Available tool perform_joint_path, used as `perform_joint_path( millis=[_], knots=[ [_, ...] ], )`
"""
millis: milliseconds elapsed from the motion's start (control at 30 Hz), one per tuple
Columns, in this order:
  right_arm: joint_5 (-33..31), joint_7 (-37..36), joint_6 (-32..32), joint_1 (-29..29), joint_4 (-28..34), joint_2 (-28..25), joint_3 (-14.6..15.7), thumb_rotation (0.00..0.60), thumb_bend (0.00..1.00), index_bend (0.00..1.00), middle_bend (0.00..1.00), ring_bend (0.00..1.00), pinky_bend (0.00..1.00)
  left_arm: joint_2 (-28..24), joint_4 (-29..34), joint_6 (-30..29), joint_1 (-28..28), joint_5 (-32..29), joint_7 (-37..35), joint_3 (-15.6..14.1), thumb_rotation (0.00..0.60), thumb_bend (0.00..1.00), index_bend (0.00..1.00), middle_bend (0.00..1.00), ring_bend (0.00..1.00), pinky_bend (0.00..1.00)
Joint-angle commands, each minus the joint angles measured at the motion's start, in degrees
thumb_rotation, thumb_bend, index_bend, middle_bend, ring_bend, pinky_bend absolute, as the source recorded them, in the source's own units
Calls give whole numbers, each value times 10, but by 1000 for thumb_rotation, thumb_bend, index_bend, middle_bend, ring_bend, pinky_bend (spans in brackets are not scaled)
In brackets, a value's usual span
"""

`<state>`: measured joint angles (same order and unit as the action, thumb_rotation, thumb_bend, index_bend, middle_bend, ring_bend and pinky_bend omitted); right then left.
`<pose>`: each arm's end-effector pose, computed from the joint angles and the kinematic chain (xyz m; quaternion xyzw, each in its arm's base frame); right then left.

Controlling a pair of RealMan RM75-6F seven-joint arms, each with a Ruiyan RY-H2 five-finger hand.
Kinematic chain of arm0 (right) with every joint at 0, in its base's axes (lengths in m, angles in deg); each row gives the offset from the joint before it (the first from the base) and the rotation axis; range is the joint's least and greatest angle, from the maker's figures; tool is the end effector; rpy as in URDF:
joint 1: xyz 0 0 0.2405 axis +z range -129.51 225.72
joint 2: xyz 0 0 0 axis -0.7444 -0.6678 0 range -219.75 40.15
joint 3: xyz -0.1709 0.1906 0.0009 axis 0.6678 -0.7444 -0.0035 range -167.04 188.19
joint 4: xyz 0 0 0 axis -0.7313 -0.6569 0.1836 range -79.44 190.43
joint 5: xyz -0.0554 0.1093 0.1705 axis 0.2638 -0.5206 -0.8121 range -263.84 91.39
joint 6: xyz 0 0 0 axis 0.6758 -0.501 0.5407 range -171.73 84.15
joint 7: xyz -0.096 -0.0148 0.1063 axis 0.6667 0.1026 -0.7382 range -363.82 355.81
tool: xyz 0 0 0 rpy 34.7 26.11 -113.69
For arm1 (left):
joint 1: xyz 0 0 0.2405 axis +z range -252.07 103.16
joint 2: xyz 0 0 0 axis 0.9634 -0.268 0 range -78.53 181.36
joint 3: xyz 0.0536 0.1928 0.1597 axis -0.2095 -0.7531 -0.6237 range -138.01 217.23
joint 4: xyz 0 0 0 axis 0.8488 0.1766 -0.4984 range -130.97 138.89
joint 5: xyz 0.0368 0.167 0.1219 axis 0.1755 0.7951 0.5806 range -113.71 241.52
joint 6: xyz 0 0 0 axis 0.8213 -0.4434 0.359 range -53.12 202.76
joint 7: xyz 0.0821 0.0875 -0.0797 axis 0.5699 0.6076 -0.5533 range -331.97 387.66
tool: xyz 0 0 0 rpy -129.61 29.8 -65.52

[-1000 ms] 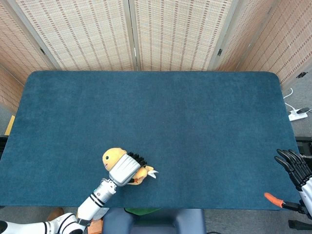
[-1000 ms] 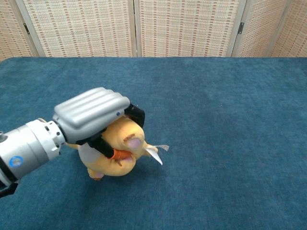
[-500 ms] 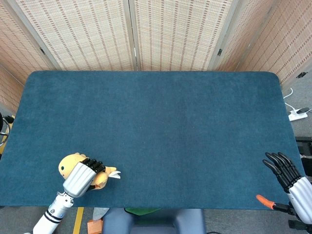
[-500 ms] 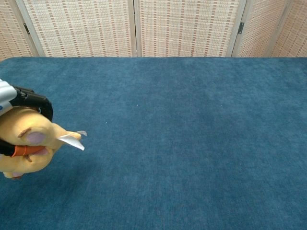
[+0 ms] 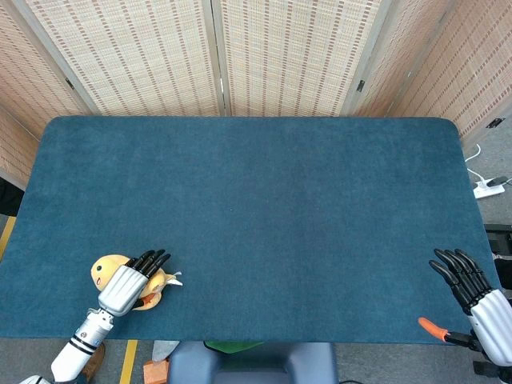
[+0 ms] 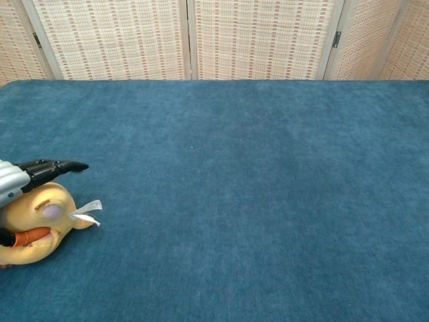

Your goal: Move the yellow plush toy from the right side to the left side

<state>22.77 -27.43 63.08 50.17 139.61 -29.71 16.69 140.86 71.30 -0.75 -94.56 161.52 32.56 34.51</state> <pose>-0.2861 -0.1216 0.1944 0.6285 -0.3476 0.5554 0.4192 -0.2754 0.2254 -0.0017 -0.7757 -0.2832 -0.3724 0.4235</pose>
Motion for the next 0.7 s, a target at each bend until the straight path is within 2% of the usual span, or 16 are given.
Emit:
perform_joint_path(
  millis=[33, 200, 400, 500, 600, 700],
  knots=[
    [6, 7, -10, 3, 0, 0, 1, 600, 121, 0, 0, 0, 0, -18, 48, -11, 3, -4, -36, 2, 600, 229, 0, 0, 0, 186],
    [13, 16, -14, 3, 3, 2, 3, 600, 131, 0, 0, 0, 0, -50, 104, -42, 14, 12, -43, -8, 600, 227, 0, 0, 0, 162],
    [18, 14, -16, 2, 3, 0, 5, 600, 131, 0, 0, 0, 0, -130, 199, -89, 40, 35, -20, -29, 600, 226, 0, 0, 0, 151],
    [18, 19, -24, 2, 4, -1, 7, 600, 130, 0, 0, 0, 0, -182, 235, -141, 73, 34, -3, -35, 600, 227, 0, 0, 0, 146],
    [-9, 64, -43, -4, 12, -1, 1, 600, 129, 0, 0, 0, 0, -229, 253, -214, 131, 1, -9, -38, 600, 237, 0, 0, 0, 148],
    [-50, 147, -76, -14, 36, -1, -7, 600, 130, 0, 0, 0, 0, -232, 225, -274, 196, -77, -48, -21, 600, 256, 0, 0, 0, 149]
  ],
)
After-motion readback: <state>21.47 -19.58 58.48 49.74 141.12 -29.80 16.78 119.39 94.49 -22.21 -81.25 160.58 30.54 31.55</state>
